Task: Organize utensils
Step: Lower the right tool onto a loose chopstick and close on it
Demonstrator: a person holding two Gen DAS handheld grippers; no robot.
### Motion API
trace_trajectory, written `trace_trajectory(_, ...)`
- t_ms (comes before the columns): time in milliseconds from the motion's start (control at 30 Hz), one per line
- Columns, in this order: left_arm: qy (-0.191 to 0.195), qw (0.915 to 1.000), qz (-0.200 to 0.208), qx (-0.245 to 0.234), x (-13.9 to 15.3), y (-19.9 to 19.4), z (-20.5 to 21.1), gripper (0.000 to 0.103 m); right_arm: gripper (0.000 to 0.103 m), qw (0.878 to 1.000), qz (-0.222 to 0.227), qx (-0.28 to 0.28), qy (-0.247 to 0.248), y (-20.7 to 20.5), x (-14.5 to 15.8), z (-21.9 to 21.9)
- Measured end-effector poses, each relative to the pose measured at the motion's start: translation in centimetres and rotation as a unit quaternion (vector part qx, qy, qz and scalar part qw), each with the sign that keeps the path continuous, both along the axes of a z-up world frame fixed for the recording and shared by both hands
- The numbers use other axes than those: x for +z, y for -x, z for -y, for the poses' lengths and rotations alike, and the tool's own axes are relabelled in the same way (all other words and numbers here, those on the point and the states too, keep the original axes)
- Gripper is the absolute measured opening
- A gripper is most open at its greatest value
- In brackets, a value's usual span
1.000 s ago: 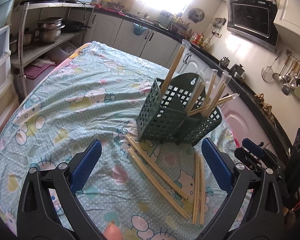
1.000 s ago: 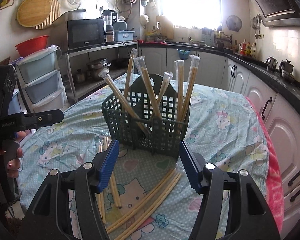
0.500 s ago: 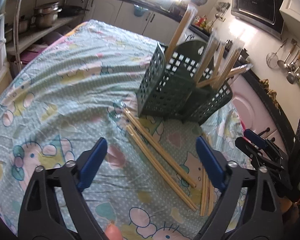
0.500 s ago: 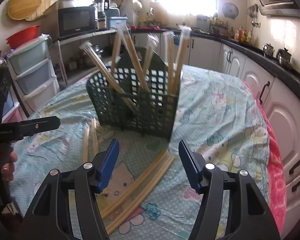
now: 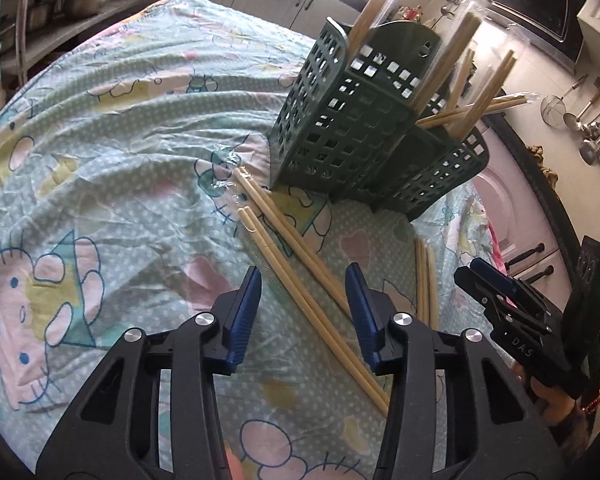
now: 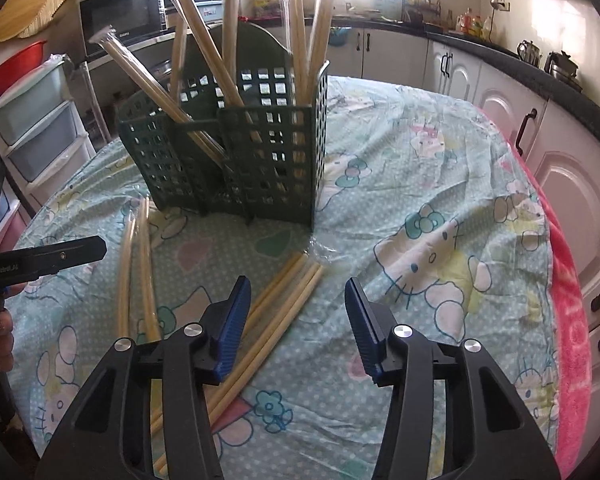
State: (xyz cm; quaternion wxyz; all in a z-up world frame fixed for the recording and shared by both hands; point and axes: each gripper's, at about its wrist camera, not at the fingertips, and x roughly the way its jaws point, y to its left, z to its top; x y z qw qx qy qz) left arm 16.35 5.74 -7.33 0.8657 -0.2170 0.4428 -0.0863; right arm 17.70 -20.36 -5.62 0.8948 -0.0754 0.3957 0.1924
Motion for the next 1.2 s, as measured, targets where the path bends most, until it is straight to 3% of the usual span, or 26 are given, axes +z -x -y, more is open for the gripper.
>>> trace_trajectory(333,0.013,0.9995,-0.023,0.015,-1.3,-2.0,-1.0,0.029,0.035,0.999,-0.041,-0.020,-0.013,-2.4,-1.7,0.4)
trace_trajectory(733,0.029,0.9981,-0.041,0.034,-2.0,-4.3,-2.8,0.023,0.031,0.997,-0.066,-0.036,-0.020,-4.1,-2.5,0.3)
trace_trajectory(933,0.040,0.9970,-0.049,0.044,-2.5,-5.0,-3.8,0.016,0.029,0.995,-0.084,-0.044,-0.030,-4.8,-2.9,0.6)
trace_trajectory(1200,0.048,0.9965,-0.050,0.048,-2.6,-5.4,-4.5,0.015,0.027,0.993,-0.099,-0.049,-0.039,-5.7,-3.2,0.7)
